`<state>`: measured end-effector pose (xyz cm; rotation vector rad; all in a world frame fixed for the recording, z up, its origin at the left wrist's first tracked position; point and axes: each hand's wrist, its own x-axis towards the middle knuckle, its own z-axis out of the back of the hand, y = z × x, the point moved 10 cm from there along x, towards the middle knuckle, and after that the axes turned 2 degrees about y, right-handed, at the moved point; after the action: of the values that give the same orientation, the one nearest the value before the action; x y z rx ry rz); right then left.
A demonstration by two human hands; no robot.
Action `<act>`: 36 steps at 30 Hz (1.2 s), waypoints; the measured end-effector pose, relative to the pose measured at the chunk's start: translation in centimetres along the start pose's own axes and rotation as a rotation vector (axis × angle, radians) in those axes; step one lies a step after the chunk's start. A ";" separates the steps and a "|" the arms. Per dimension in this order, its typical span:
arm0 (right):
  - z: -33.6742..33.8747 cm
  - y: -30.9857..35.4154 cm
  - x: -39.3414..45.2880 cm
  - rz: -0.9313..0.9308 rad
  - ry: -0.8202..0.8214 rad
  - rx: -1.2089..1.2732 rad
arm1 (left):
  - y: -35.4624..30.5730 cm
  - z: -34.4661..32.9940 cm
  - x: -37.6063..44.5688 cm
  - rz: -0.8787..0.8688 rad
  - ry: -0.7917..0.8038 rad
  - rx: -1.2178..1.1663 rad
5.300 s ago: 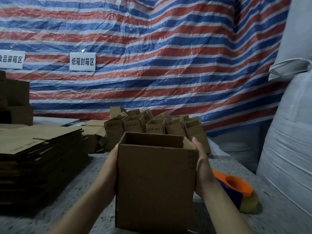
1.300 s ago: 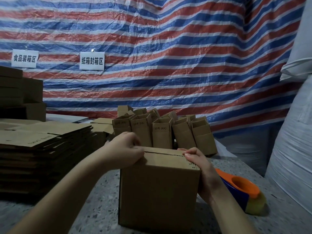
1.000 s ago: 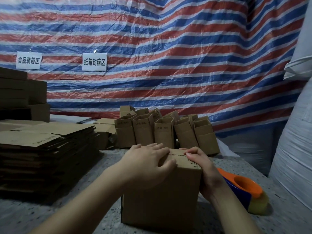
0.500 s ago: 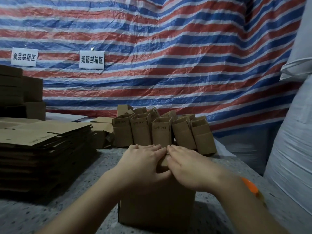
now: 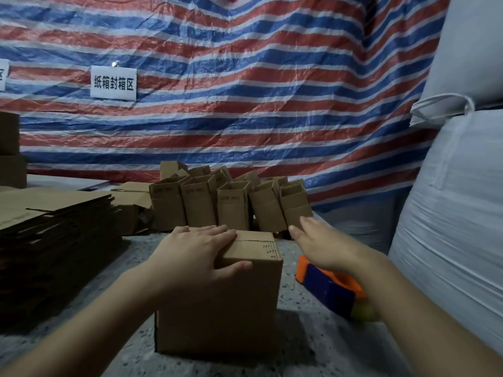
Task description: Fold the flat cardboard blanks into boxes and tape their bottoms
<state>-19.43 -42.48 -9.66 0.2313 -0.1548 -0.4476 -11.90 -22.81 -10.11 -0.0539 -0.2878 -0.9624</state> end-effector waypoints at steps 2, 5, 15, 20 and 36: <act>-0.7 -3.8 0.4 -0.120 0.053 -0.248 | -0.1 0.1 -0.1 0.002 -0.007 -0.005; -3.3 -8.6 0.7 -0.256 0.128 -0.362 | -0.2 0.3 -0.3 0.007 -0.010 -0.002; -8.2 -12.7 0.8 -0.262 0.023 -0.330 | 0.1 -0.1 0.1 0.003 -0.046 -0.015; -8.2 -12.8 1.1 -0.205 -0.040 -0.261 | 0.1 -0.1 0.1 -0.006 -0.061 -0.032; 3.7 -3.5 0.6 0.090 -0.247 1.465 | 0.2 0.1 0.0 -0.017 -0.074 -0.061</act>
<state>-21.08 -46.50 -6.90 1.6001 -0.7244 -0.1938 -11.77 -22.72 -9.94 -0.1439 -0.3277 -0.9871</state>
